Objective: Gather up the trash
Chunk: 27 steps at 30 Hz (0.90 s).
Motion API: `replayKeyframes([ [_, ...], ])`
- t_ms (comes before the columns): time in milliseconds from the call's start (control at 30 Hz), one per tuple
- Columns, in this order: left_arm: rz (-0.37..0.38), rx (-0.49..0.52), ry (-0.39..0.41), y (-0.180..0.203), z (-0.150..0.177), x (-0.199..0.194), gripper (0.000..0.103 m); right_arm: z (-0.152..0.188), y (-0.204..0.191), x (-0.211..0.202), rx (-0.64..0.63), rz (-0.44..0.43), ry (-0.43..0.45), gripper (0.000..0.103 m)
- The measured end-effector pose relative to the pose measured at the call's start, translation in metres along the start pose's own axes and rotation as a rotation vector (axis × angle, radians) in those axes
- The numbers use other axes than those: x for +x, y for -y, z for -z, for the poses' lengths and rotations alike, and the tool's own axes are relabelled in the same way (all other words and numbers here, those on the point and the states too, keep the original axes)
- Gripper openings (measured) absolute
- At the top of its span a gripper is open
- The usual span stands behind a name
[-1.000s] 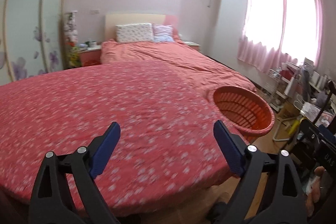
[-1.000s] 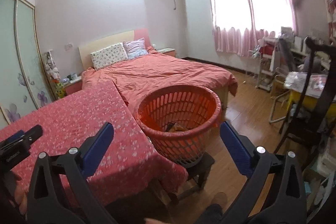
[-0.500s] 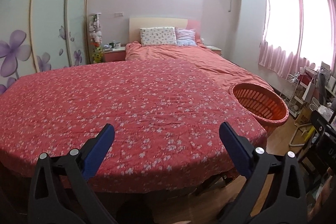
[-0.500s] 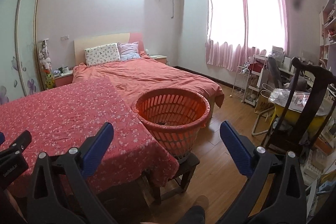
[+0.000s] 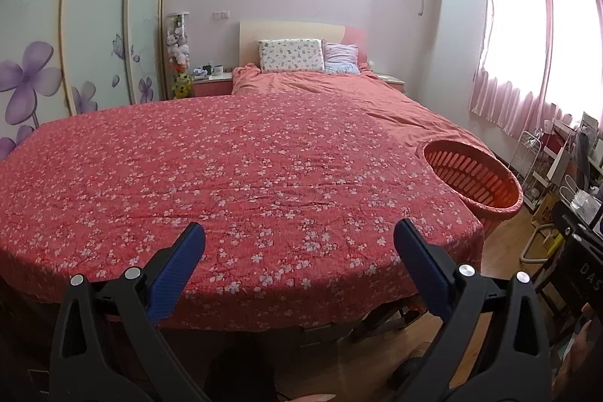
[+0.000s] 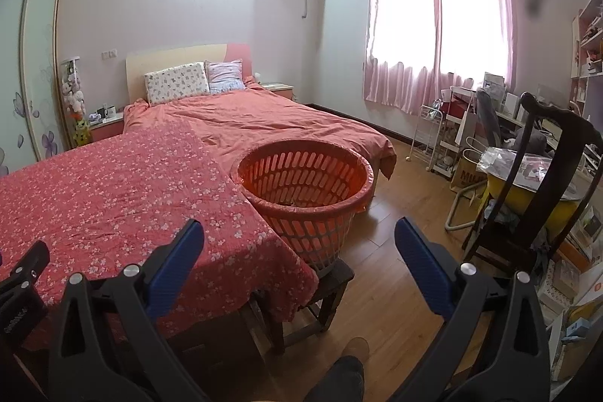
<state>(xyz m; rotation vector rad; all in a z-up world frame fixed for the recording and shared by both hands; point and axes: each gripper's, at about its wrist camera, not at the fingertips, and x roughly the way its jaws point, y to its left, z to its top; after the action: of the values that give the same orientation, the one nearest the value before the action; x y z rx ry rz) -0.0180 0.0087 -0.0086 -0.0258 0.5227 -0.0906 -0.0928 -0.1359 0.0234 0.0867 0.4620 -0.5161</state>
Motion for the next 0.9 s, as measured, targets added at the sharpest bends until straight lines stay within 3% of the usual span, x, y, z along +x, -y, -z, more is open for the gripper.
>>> replayKeyframes([
  [900,-0.002,-0.006,0.009,-0.0009,-0.0025,-0.0032,0.099,0.0018,-0.0057,0.0025,-0.021,-0.001,-0.007,0.099],
])
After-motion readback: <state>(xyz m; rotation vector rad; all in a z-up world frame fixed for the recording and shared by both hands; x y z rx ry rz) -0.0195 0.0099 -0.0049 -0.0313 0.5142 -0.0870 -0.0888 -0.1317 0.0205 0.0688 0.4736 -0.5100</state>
